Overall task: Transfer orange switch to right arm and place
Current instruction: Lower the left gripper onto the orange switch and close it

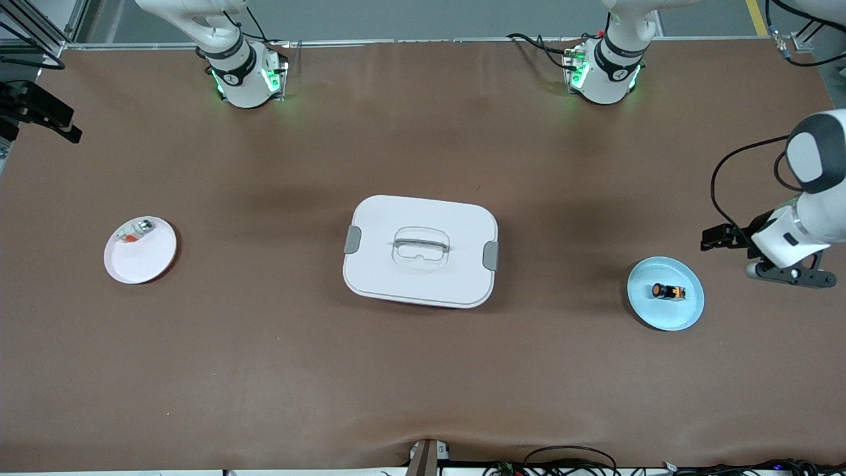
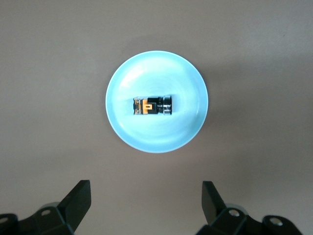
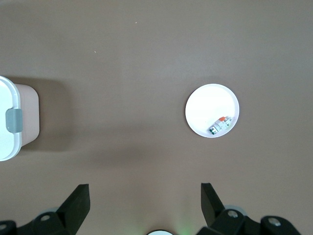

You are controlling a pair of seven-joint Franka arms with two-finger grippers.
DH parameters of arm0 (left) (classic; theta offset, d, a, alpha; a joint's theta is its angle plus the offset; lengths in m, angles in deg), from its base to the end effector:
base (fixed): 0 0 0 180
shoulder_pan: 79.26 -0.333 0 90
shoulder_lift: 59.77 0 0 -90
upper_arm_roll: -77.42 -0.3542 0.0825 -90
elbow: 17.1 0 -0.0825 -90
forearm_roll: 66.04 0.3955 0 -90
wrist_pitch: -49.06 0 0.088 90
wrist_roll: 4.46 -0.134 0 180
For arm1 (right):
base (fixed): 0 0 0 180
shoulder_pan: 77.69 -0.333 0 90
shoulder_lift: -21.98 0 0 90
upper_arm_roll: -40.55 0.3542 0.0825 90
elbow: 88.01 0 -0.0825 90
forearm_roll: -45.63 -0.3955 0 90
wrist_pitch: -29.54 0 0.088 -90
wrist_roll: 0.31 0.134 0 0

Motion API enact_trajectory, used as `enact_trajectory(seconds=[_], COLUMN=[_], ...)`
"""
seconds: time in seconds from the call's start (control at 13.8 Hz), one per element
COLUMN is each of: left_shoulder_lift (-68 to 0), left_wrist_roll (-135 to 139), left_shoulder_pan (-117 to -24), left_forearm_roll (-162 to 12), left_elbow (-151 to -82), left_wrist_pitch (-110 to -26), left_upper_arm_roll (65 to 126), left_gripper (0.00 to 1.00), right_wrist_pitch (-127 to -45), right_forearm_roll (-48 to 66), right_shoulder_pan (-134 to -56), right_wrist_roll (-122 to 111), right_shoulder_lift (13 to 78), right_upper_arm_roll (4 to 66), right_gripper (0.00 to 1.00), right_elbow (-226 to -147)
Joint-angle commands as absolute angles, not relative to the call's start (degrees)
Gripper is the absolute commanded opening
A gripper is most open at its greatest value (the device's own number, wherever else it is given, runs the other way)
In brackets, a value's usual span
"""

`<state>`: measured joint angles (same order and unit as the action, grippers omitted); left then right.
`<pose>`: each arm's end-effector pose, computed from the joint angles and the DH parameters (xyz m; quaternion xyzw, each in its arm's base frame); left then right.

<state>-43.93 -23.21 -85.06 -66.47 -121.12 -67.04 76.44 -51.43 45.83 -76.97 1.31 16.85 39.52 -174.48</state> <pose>0.6348 0.0742 0.3864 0.9942 -0.1027 -0.0318 0.0082 0.5159 -0.0168 0.6997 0.9996 -0.0296 -0.0032 0.0009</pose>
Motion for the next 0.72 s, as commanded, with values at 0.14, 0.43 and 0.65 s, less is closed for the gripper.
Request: enact_trajectory(seconds=[0.14,0.43,0.65], left_shoulder_lift=[-39.4,-34.7,-29.6], left_wrist_roll=[-25.6,-25.6,-25.4], left_shoulder_pan=[-85.3,-85.4,-85.0], left_forearm_roll=[-67.1,-67.4,-67.4], left_elbow=[-120.6,-119.3,-114.9], left_wrist_pitch=[-71.3,-74.2,-74.6], left_upper_arm_roll=[76.8,76.8,76.8], left_gripper=[1.0,1.0,1.0], right_wrist_pitch=[-51.8,-51.8,-51.8], right_forearm_roll=[45.2,45.2,45.2], right_shoulder_pan=[-76.9,-76.9,-76.9], right_wrist_roll=[2.1,2.1,2.1], right_shoulder_lift=[15.3,15.3,15.3], right_upper_arm_roll=[39.8,39.8,39.8], right_gripper=[1.0,1.0,1.0], right_elbow=[-175.9,-175.9,-175.9])
